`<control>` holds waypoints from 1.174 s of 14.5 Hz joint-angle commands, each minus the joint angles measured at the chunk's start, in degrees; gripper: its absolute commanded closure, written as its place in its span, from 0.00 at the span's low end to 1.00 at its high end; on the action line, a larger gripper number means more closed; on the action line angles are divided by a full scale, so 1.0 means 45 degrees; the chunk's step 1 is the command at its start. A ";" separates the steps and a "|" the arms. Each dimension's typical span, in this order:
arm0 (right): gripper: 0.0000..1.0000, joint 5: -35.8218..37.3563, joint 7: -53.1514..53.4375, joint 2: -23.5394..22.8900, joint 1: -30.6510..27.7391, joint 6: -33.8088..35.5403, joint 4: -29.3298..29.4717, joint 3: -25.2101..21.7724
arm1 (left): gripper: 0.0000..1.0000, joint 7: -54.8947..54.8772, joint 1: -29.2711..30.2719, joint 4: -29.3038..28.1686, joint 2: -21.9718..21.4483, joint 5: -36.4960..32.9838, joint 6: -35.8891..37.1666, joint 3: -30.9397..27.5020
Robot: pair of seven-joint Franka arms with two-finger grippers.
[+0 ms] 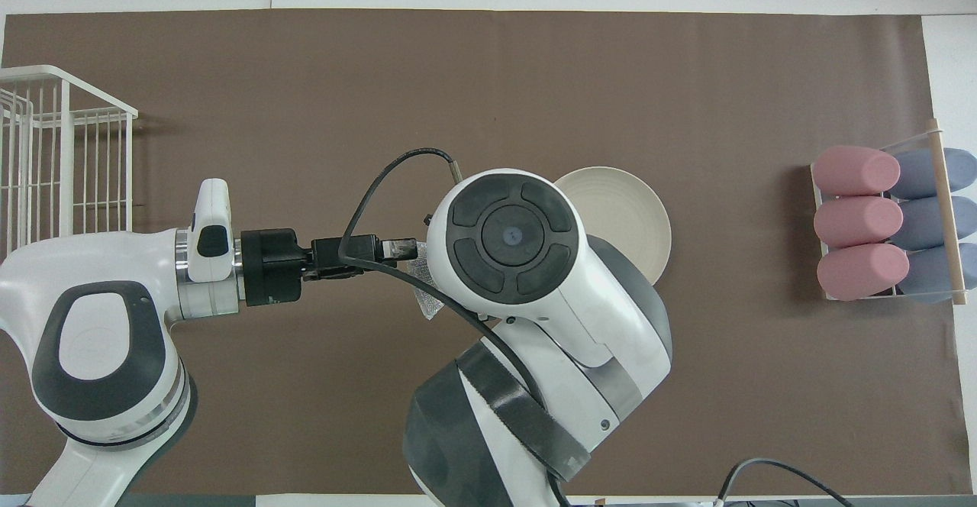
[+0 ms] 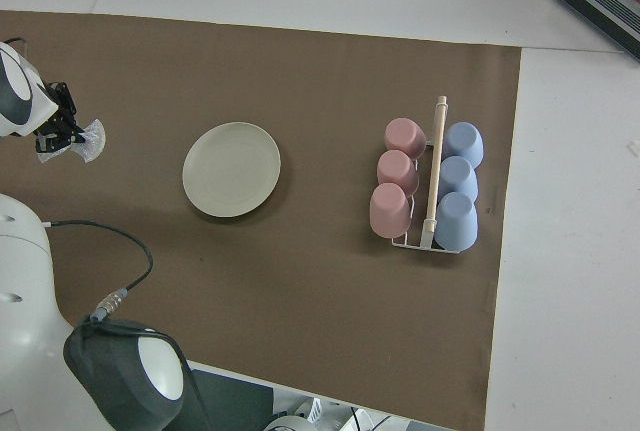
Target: Wipe plate with sponge
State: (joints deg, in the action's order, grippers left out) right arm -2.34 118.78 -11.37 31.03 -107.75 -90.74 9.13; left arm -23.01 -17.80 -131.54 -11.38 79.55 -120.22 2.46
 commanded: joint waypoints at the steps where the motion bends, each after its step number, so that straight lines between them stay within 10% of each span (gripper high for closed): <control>1: 1.00 0.0248 -0.0027 -0.0169 -0.0138 0.0019 0.0263 0.0119 | 0.00 -0.0298 -0.0517 -0.0359 -0.0245 0.0272 -0.0569 -0.0135; 3: 1.00 0.0248 -0.0027 -0.0169 -0.0158 0.0000 0.0263 0.0119 | 0.14 -0.0298 -0.0517 -0.0359 -0.0245 0.0272 -0.0569 -0.0135; 7: 1.00 0.0267 -0.0027 -0.0169 -0.0158 0.0000 0.0263 0.0119 | 1.00 -0.0259 -0.0498 -0.0378 -0.0322 0.0253 -0.0199 -0.0155; 16: 1.00 0.0248 -0.0473 -0.0169 -0.0314 -0.0001 0.0224 0.0119 | 1.00 0.0834 -0.0497 -0.0340 -0.0381 0.0253 -0.0198 -0.0175; 17: 0.87 0.0248 -0.1463 -0.0092 -0.0411 0.0135 0.0146 0.0119 | 1.00 0.0835 -0.0478 -0.0340 -0.0381 0.0253 -0.0178 -0.0175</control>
State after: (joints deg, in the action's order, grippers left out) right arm -2.35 117.48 -11.45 30.81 -107.85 -90.71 9.13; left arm -20.15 -19.20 -131.69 -11.39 79.83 -121.16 2.47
